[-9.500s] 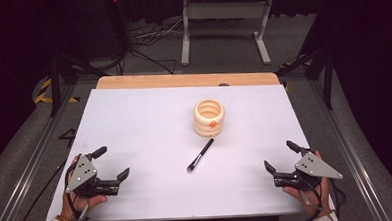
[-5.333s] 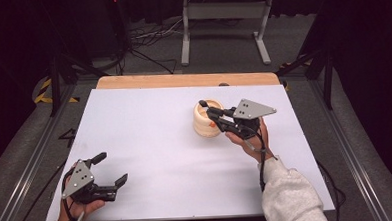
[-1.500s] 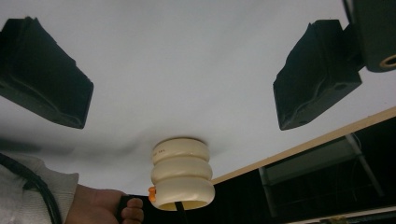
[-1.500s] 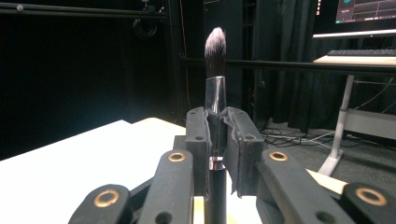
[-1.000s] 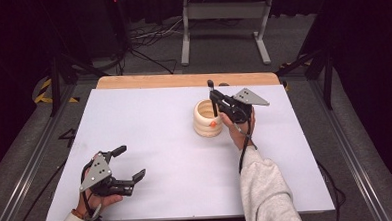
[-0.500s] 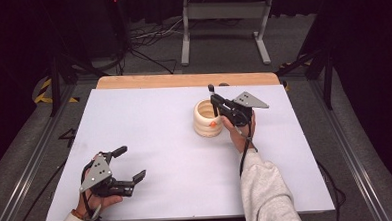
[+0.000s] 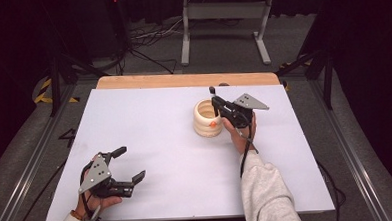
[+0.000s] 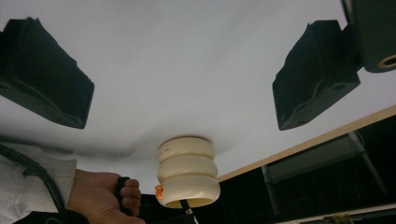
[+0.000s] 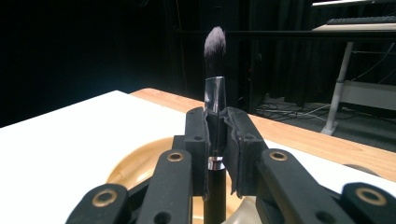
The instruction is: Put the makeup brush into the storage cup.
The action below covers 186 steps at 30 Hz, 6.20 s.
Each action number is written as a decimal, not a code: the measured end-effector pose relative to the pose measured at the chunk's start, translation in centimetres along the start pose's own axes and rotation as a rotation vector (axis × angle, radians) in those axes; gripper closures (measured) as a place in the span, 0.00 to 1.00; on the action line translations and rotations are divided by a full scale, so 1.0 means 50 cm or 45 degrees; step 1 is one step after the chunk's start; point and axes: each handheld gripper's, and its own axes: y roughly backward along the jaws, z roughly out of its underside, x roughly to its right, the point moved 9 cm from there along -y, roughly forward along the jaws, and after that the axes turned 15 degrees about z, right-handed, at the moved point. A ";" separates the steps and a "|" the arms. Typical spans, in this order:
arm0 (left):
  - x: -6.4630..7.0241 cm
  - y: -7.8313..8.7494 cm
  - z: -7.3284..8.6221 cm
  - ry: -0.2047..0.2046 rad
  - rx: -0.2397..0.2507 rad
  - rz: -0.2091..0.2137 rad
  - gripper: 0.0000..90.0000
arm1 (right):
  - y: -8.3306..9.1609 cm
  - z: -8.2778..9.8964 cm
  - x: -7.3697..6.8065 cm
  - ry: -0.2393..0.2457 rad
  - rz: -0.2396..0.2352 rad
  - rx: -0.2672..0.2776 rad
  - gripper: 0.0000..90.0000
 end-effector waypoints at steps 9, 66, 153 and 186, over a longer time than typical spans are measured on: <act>0.001 0.006 0.001 0.015 0.007 -0.002 0.07 | 0.001 0.007 -0.001 0.010 0.008 -0.015 0.89; 0.001 0.010 0.008 0.022 -0.009 -0.011 0.07 | 0.068 -0.093 0.022 0.261 0.247 0.055 0.12; 0.002 0.008 0.011 0.011 -0.030 -0.016 0.07 | 0.243 -0.068 0.028 0.409 0.258 0.086 0.11; 0.007 0.002 0.017 -0.004 -0.059 -0.003 0.07 | 0.311 -0.015 0.046 0.455 0.228 0.032 0.09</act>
